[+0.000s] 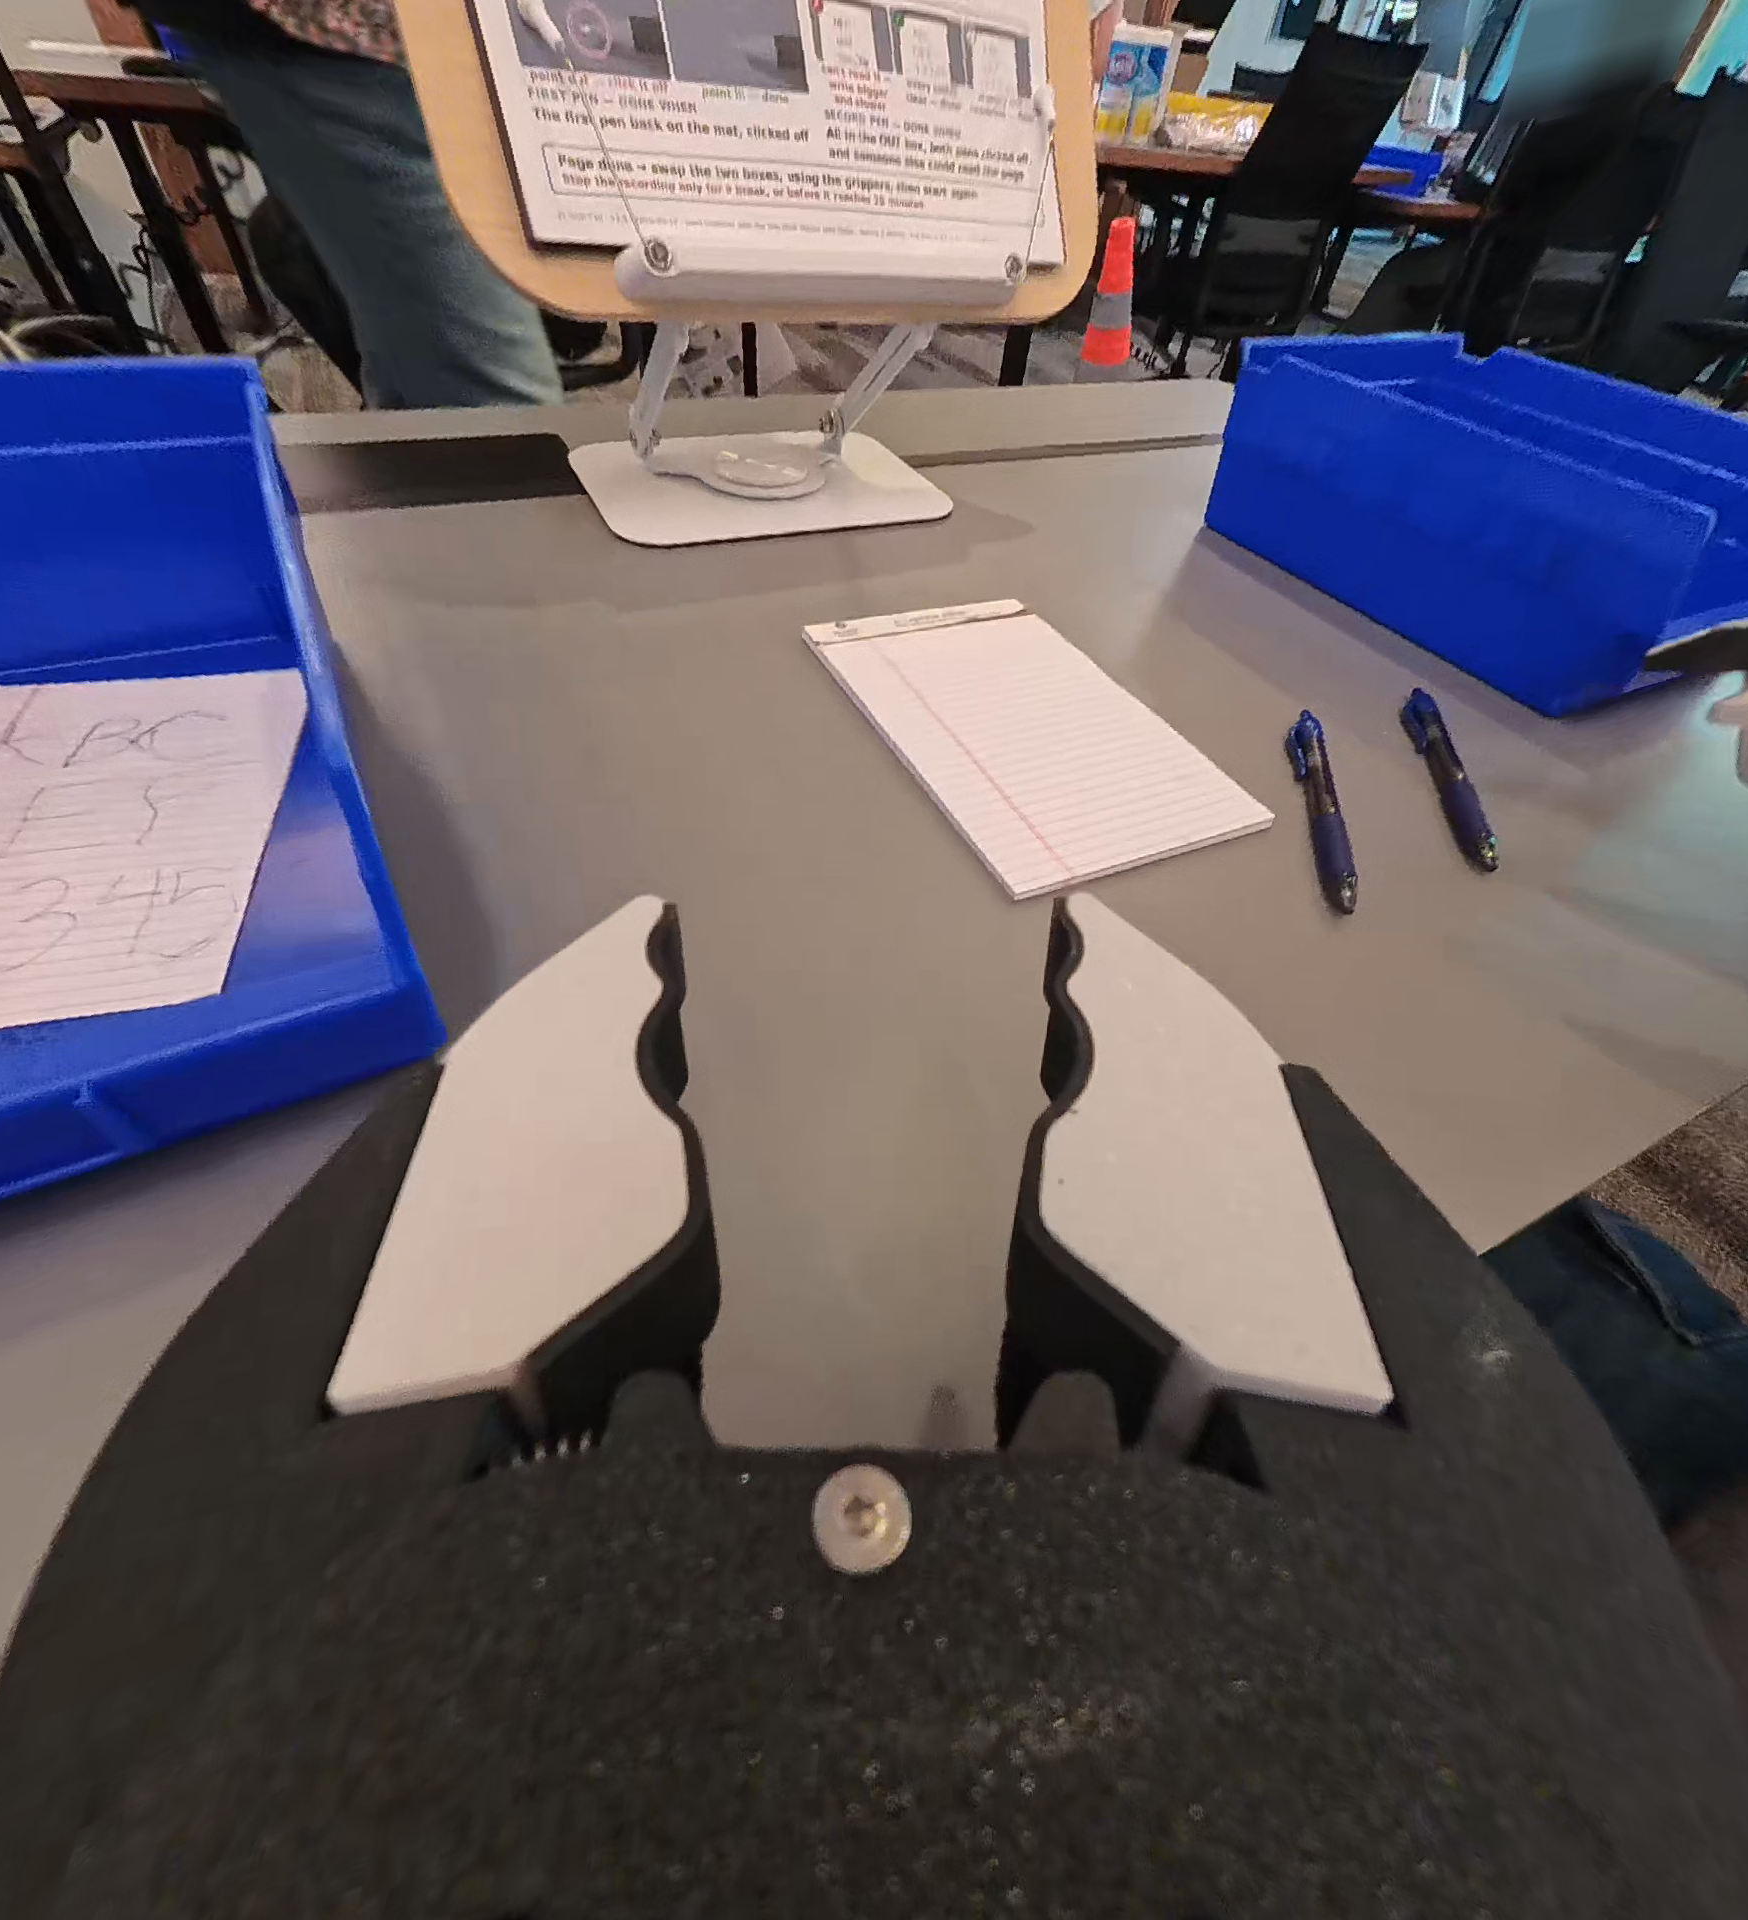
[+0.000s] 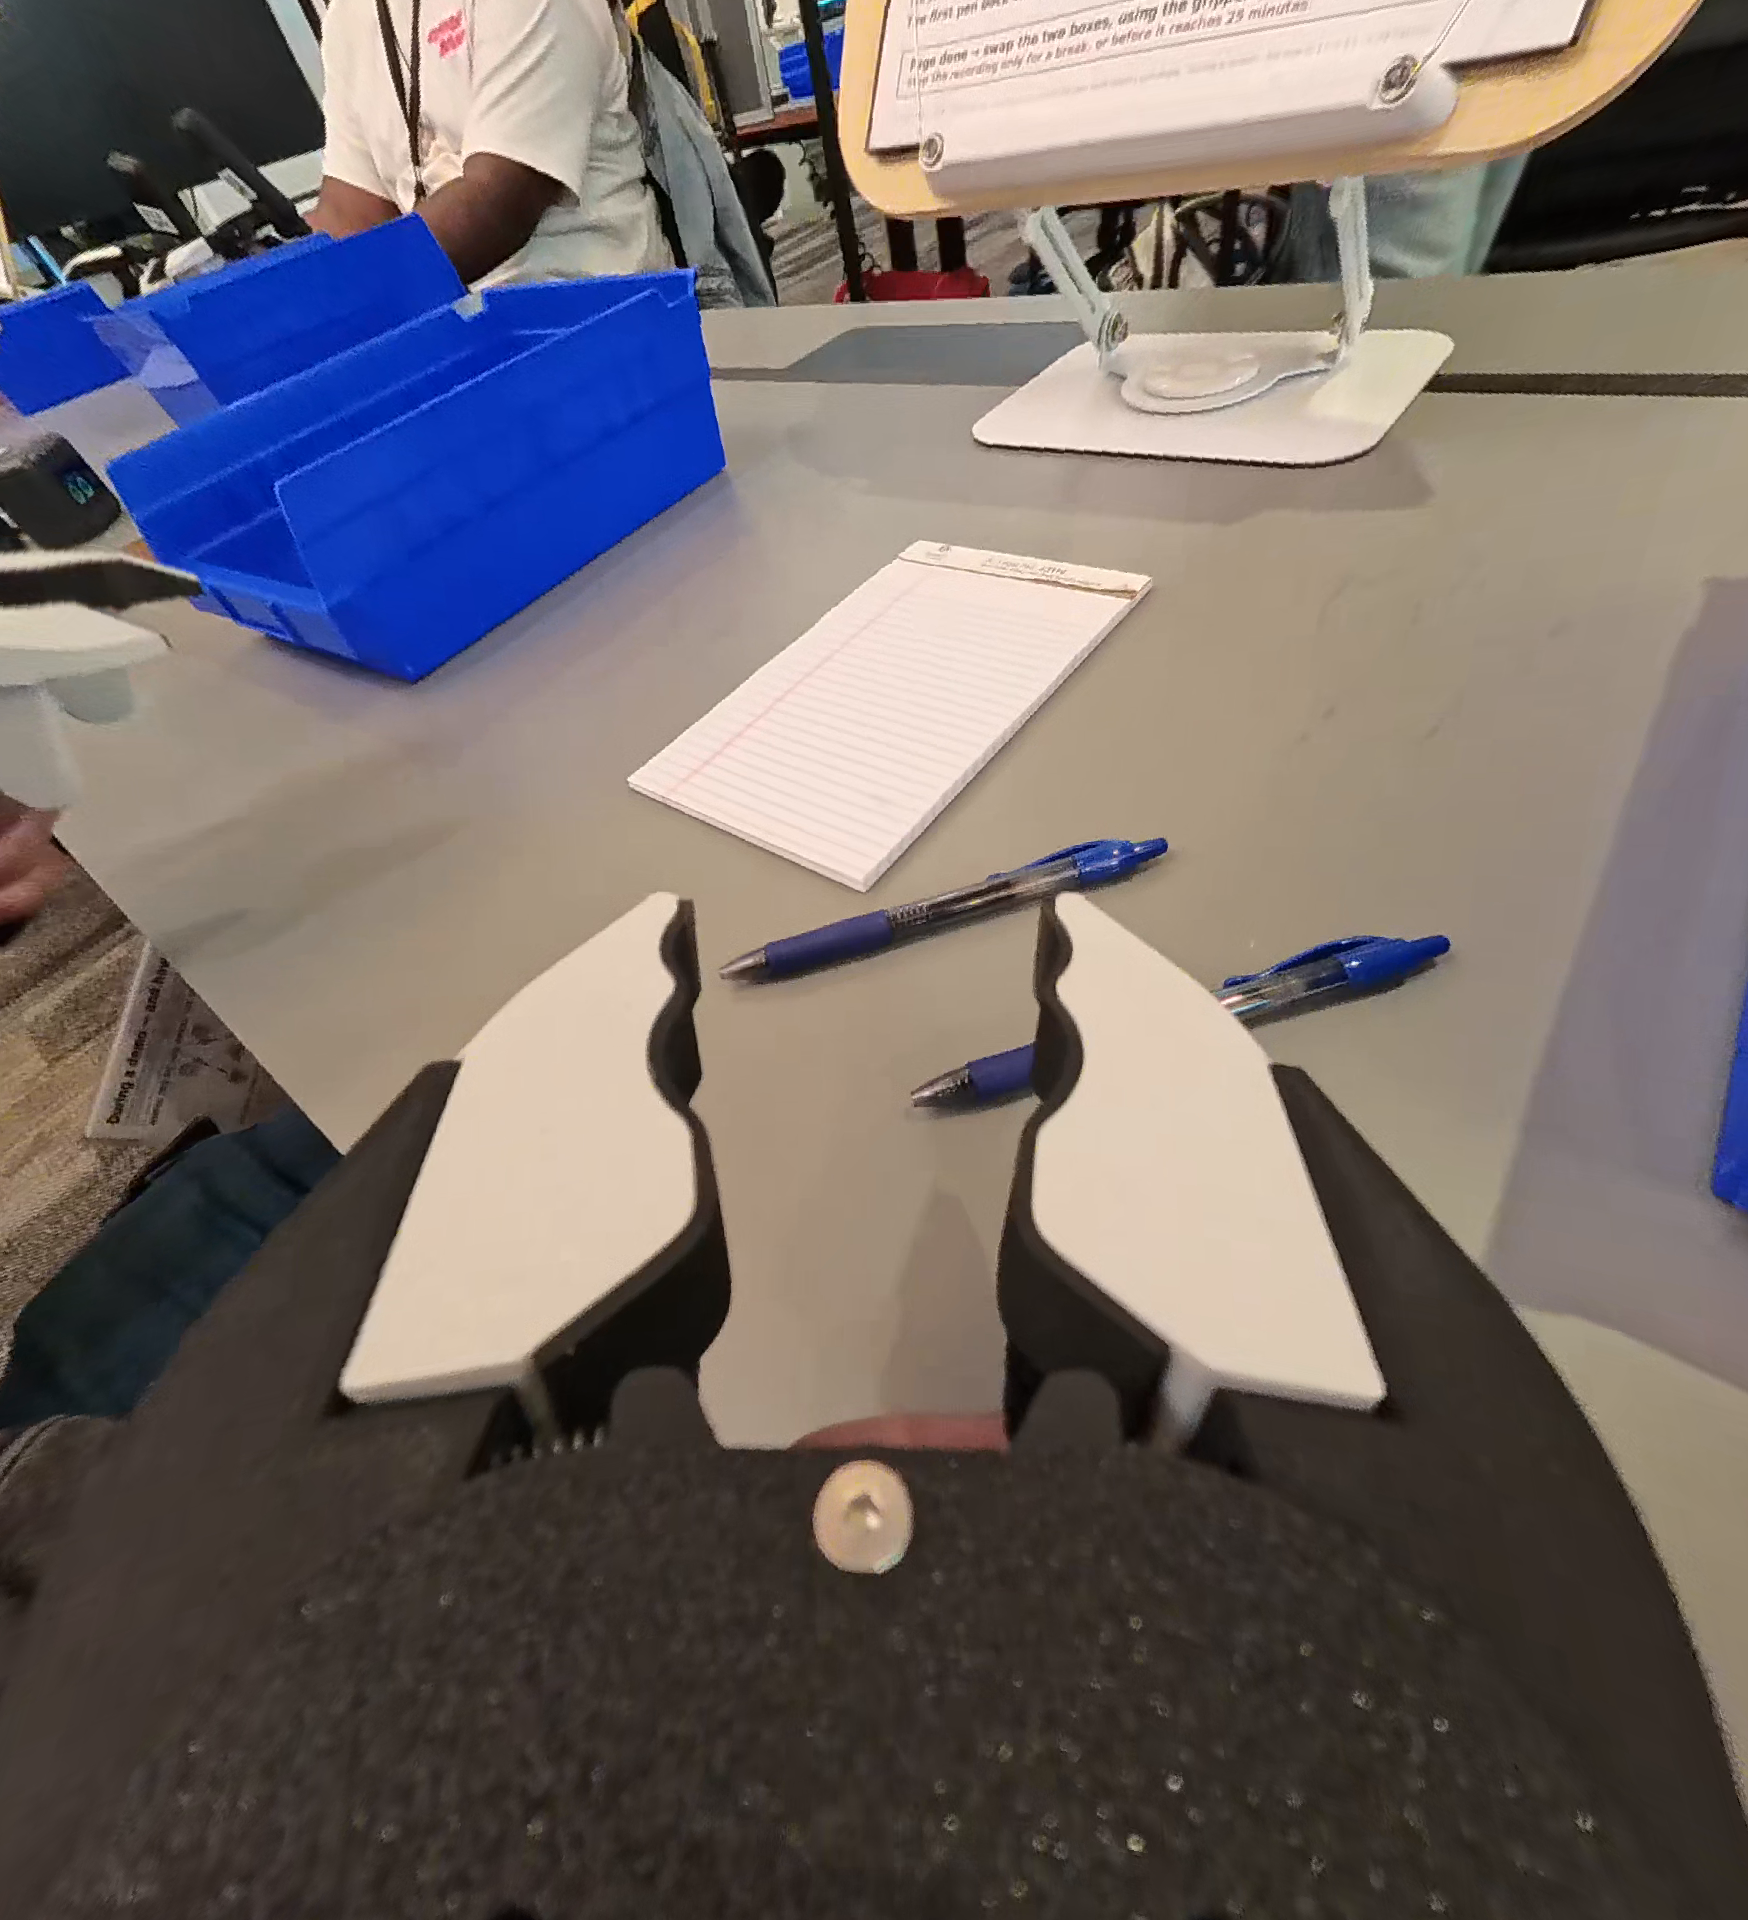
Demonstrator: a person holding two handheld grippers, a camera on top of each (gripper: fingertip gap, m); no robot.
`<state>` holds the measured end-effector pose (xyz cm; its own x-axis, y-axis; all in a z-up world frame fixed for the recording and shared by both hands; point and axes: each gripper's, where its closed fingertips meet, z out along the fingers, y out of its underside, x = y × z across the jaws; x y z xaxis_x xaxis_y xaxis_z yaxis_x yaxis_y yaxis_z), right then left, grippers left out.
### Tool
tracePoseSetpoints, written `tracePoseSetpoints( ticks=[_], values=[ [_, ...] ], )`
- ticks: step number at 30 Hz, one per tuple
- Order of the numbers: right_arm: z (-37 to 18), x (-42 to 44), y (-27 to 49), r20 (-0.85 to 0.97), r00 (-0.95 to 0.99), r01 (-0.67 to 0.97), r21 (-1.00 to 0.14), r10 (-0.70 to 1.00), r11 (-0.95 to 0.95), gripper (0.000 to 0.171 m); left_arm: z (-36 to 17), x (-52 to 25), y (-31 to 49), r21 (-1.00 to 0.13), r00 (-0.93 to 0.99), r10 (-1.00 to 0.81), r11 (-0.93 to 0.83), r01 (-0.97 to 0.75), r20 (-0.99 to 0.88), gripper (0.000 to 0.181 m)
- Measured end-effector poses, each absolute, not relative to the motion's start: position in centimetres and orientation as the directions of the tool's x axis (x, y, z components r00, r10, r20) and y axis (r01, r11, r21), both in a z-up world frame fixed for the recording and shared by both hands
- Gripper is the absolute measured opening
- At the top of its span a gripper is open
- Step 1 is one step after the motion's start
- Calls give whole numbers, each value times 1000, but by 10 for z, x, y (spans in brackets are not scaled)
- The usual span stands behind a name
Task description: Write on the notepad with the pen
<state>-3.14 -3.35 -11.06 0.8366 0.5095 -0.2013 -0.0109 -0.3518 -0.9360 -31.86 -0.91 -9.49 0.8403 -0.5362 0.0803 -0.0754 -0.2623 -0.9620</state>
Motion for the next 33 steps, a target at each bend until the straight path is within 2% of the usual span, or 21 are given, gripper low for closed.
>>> tracePoseSetpoints(
  ticks=[4,8,12,19,33],
  values=[
    [-106,-32,-29,-242,824,-44,-929,513,-368,61,-110,-314,0,-949,841,-537,-294,-111,69,66],
    [-107,-30,-33,-274,818,-63,-916,505,-396,63,-99,-299,12,-954,828,-555,-282,-101,77,67],
    [-110,-26,-39,-256,836,-46,-914,484,-404,66,-92,-285,19,-961,828,-560,-208,-182,-35,66],
    [-101,-24,-36,-268,829,-74,-922,491,-379,66,-107,-276,9,-947,812,-580,-219,-237,-69,65],
    [-109,-26,-40,-220,819,-3,-925,530,-380,68,-119,-273,7,-924,797,-601,-269,-272,-60,66]
  ],
)
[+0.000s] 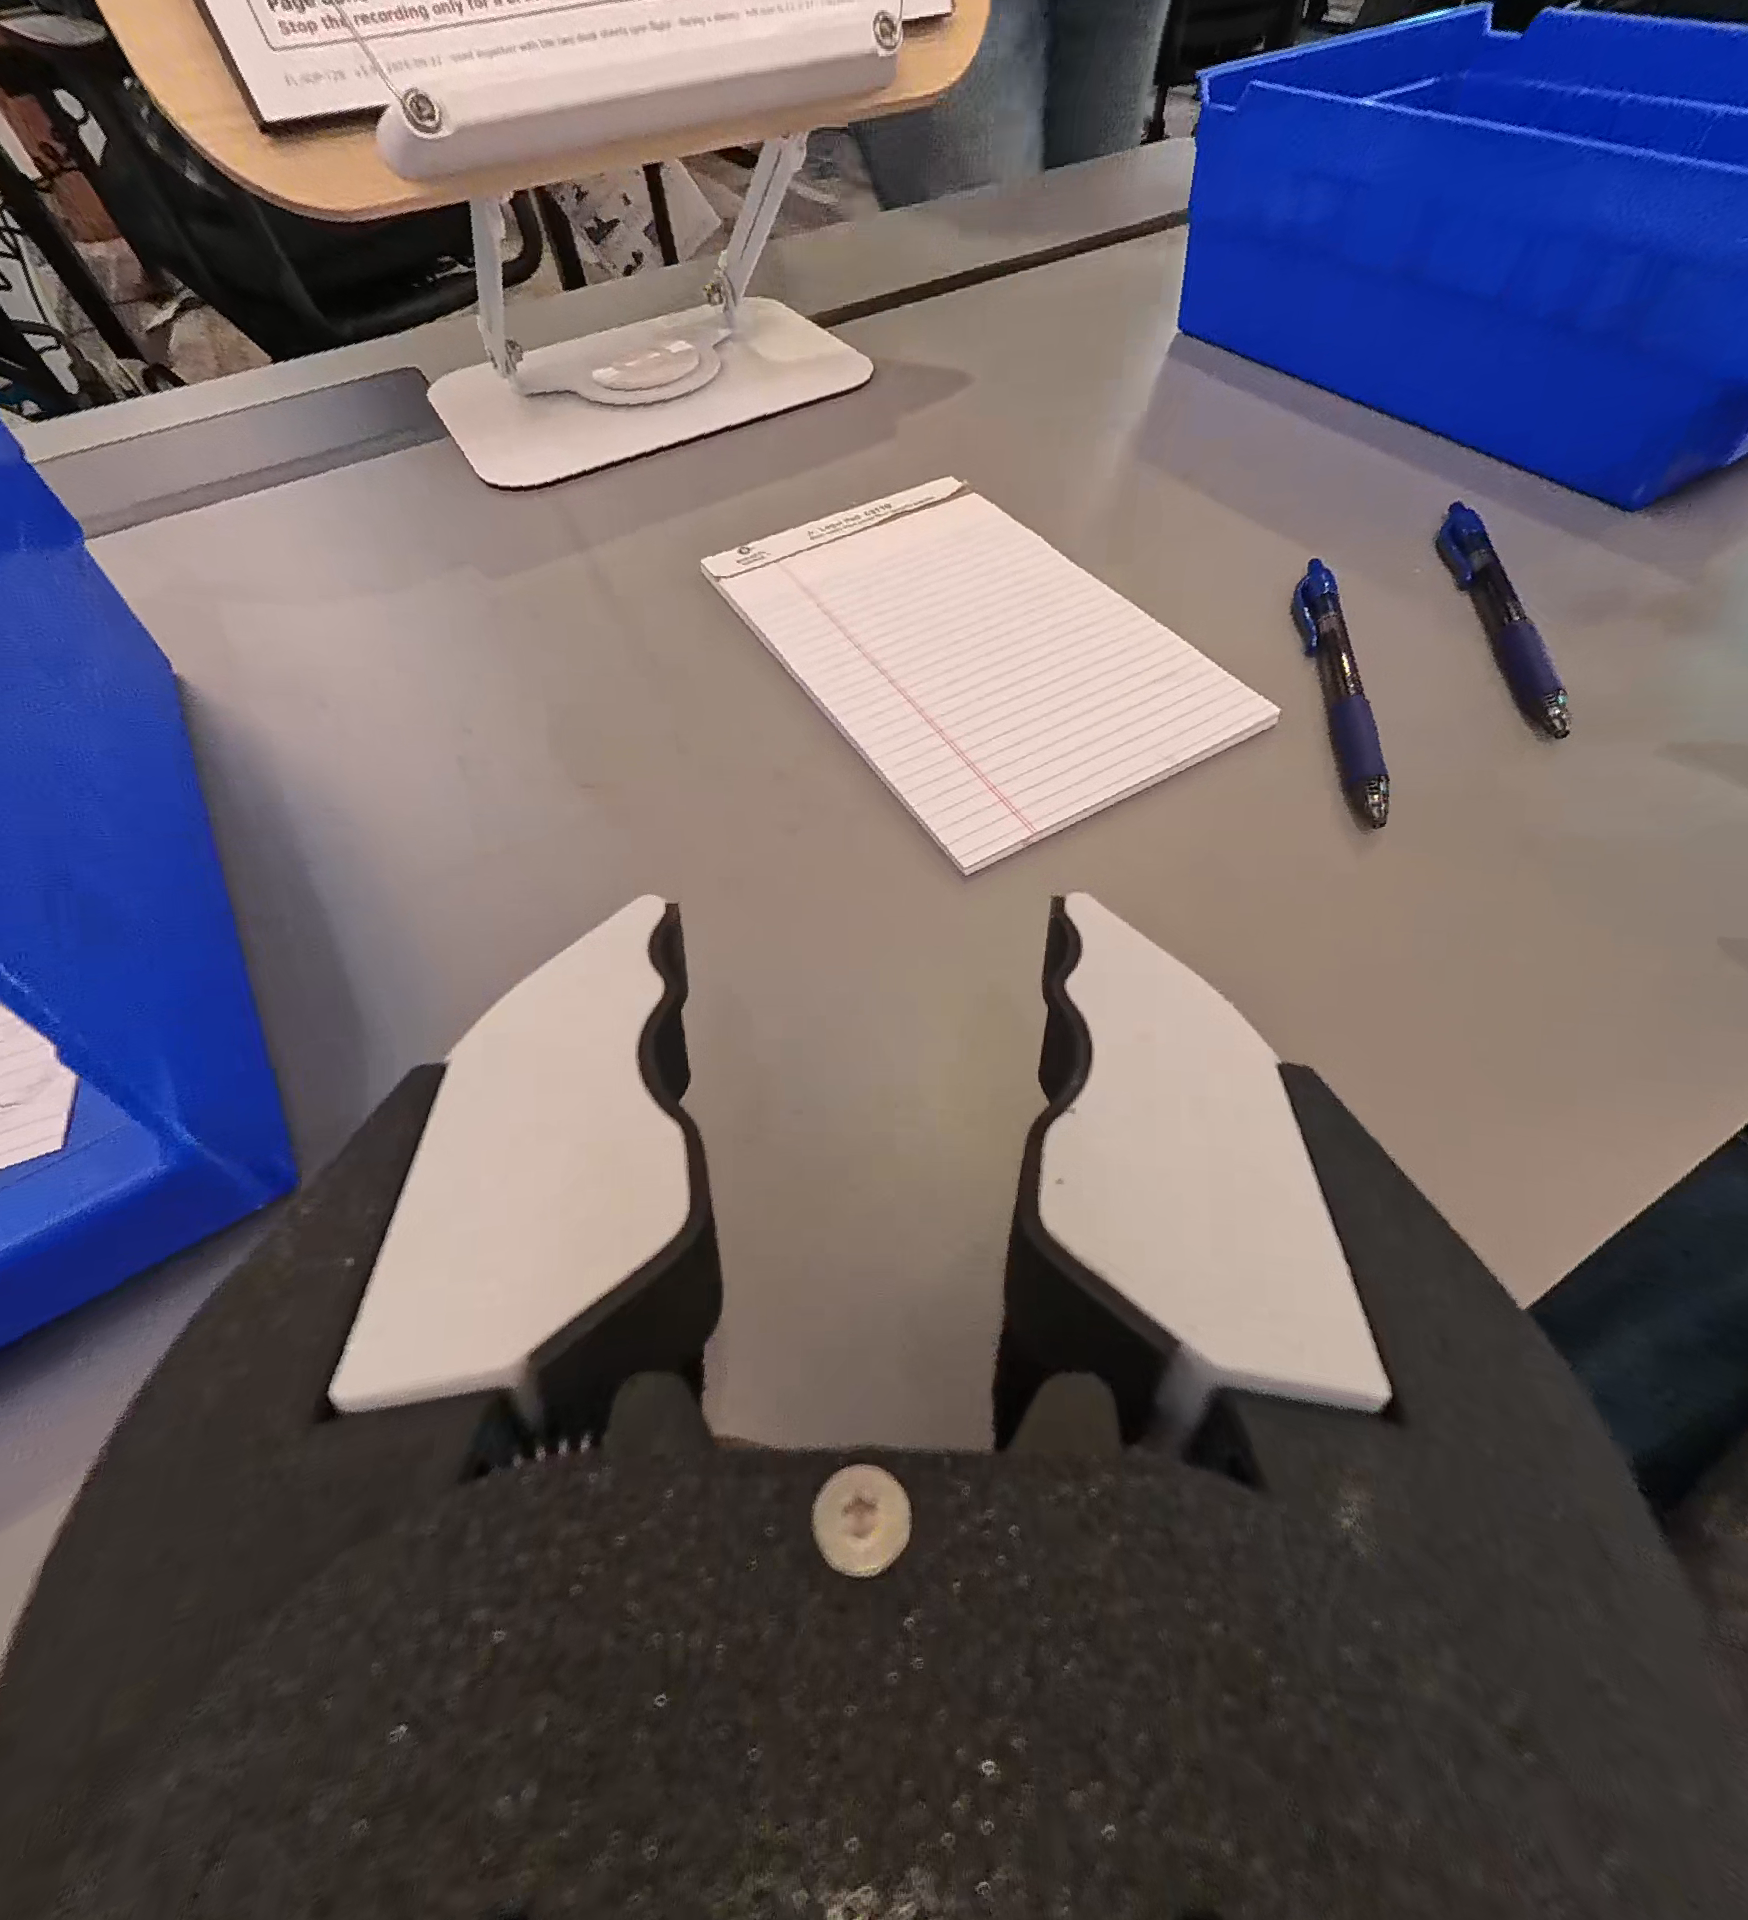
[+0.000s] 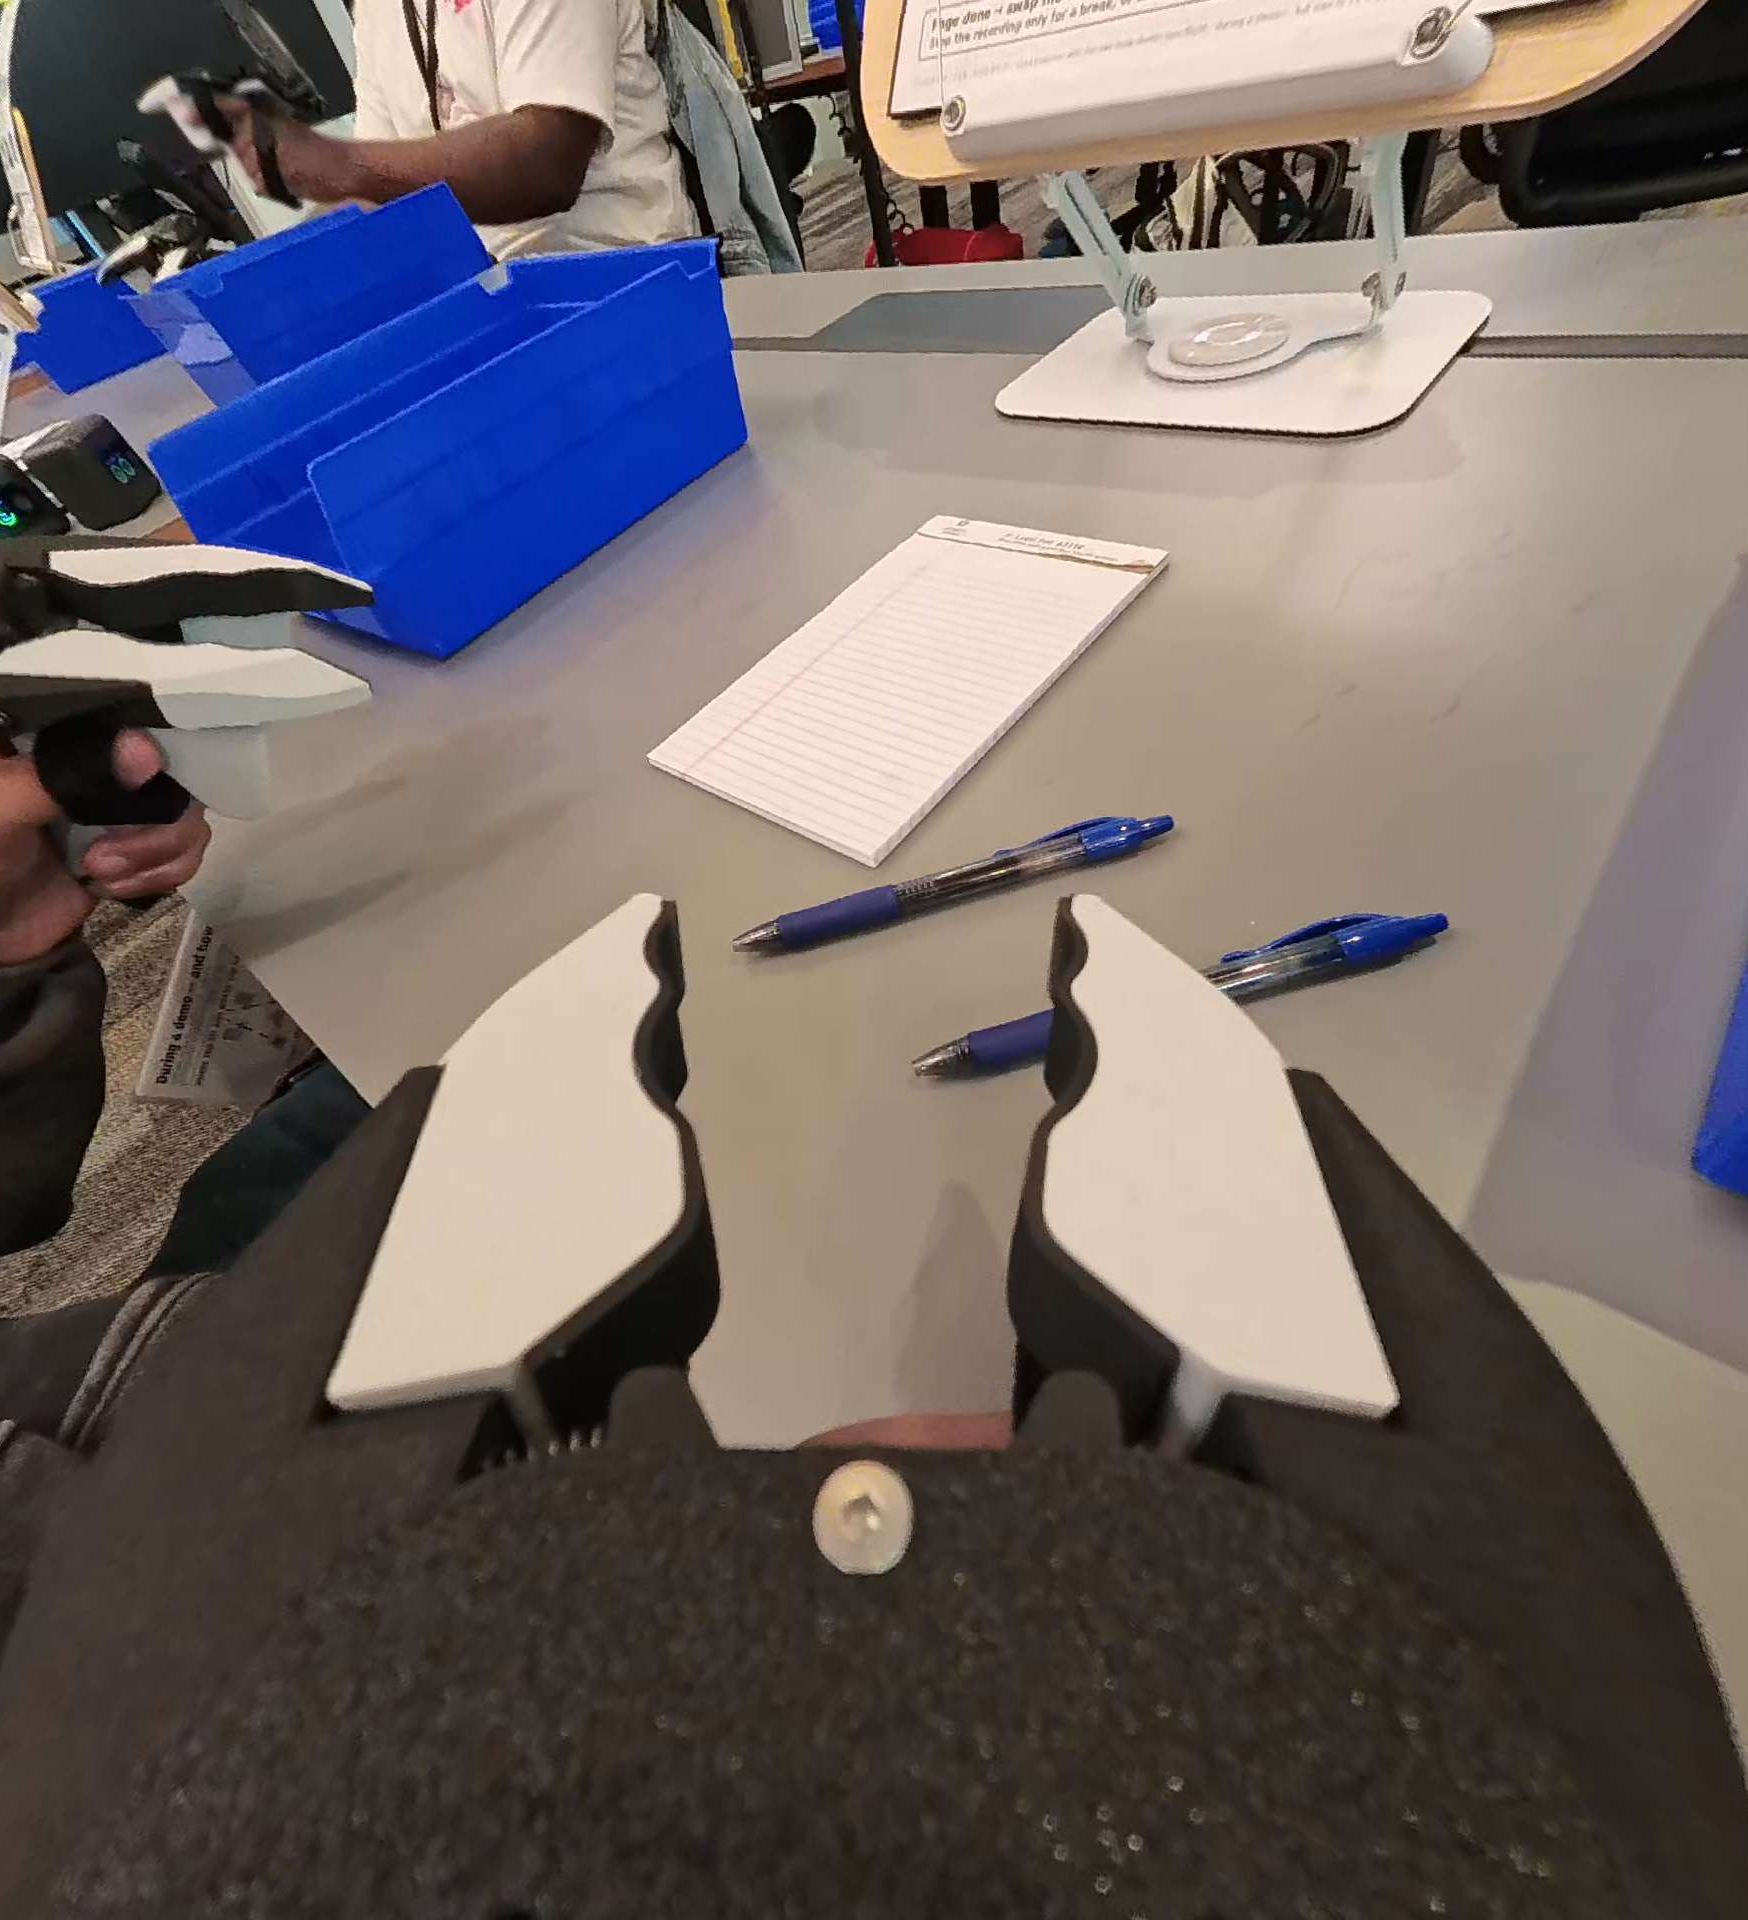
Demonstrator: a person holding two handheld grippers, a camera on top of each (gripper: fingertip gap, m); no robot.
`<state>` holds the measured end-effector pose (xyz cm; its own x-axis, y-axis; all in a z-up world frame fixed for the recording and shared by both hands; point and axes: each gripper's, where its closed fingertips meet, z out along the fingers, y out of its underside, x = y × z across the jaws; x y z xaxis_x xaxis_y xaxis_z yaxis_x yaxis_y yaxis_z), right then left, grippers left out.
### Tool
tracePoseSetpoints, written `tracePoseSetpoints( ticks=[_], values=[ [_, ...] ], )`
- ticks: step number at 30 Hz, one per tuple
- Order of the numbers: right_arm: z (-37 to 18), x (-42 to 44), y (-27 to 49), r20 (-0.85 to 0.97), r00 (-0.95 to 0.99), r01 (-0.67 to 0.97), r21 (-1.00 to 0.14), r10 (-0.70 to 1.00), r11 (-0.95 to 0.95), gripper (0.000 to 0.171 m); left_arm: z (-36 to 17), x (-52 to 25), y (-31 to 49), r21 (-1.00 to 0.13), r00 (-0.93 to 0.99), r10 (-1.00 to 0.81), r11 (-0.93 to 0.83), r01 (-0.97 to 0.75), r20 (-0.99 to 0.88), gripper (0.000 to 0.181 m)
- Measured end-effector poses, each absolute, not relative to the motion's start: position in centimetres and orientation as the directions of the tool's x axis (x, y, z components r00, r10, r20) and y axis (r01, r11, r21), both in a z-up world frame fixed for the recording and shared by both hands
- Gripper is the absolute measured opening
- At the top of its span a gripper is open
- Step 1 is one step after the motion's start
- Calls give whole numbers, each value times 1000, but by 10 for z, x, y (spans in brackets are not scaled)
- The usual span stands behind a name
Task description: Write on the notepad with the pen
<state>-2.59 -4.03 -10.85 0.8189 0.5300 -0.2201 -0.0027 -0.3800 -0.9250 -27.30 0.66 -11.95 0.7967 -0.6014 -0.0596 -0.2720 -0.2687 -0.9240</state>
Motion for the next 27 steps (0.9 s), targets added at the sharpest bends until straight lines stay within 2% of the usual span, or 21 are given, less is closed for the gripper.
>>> tracePoseSetpoints(
  ticks=[12,17,20,23,27],
  values=[
    [-119,-9,-32,-224,861,22,-880,457,-474,68,-125,-276,6,-913,796,-603,-291,-284,-55,66],
    [-116,-16,-24,-406,827,-100,-788,389,-608,70,-123,-273,3,-911,792,-607,-288,-294,-64,66],
    [-125,-11,-12,-422,869,-144,-715,259,-684,68,-126,-272,2,-903,784,-615,-281,-325,-91,67],
    [-129,-27,7,-530,838,-263,-606,133,-751,61,-127,-277,4,-895,789,-601,-276,-352,-125,67],
    [-148,-29,38,-449,893,-242,-494,7,-835,61,-124,-291,8,-881,806,-562,-268,-389,-185,67]
  ],
)
